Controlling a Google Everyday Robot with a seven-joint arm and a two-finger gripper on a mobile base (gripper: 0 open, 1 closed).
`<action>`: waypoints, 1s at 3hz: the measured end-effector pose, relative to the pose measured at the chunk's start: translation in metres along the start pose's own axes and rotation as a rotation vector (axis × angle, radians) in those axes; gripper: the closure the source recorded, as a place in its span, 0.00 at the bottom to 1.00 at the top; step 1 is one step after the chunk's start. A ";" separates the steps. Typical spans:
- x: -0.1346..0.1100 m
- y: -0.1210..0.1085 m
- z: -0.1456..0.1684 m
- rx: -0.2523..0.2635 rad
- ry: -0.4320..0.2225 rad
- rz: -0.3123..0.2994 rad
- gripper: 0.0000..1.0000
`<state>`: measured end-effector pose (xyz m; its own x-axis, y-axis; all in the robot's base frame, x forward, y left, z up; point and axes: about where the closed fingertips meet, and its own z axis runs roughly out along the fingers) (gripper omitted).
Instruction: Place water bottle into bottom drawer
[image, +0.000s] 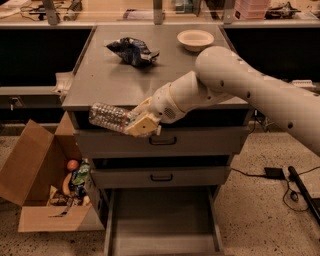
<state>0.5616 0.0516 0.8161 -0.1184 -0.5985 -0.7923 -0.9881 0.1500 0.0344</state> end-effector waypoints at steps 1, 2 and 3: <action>0.001 0.001 0.002 -0.002 0.002 0.002 1.00; 0.021 0.008 0.009 0.033 0.027 0.033 1.00; 0.064 0.035 0.007 0.166 0.042 0.155 1.00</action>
Offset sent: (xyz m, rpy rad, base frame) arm -0.0287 -0.0206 -0.0661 -0.0838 0.0246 -0.1560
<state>0.5204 0.0236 0.7623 -0.2752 -0.5897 -0.7593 -0.9284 0.3682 0.0505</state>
